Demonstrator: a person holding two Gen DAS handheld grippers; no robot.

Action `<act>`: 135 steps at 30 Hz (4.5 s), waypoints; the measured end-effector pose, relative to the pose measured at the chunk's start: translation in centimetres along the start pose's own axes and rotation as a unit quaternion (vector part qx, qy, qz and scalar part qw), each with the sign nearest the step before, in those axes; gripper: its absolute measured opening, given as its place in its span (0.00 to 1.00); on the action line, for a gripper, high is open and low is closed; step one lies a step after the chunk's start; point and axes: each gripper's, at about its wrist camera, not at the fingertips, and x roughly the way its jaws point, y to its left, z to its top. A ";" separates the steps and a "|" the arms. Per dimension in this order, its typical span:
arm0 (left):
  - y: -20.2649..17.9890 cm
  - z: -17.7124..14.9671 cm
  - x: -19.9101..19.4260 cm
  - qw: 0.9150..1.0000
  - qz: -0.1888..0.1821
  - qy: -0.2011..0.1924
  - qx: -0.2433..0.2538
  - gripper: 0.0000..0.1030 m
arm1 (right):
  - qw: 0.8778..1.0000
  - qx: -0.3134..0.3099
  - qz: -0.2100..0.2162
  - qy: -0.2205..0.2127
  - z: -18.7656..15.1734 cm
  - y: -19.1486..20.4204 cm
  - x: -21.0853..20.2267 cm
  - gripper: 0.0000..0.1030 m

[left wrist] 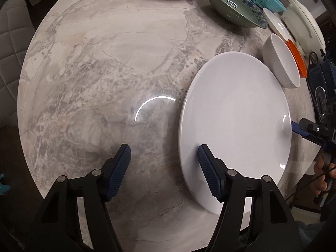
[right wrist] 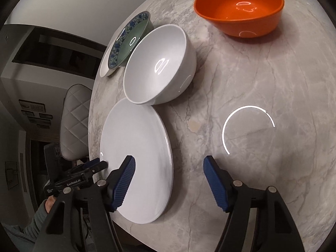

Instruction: Organize plates and bowls

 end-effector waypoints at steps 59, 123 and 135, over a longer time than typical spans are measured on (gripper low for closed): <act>-32.7 10.9 4.6 0.996 0.003 -0.014 0.083 0.17 | 0.997 -0.014 -0.071 0.024 0.0 -11.9 -8.9 0.18; -33.4 48.2 3.3 0.984 -0.101 -0.006 0.150 0.81 | 0.971 0.163 -0.087 -0.152 27.2 -15.3 -11.4 0.65; -36.1 50.0 10.5 0.984 -0.074 0.028 0.157 0.56 | 0.979 0.139 -0.085 -0.121 30.2 -17.3 -9.6 0.60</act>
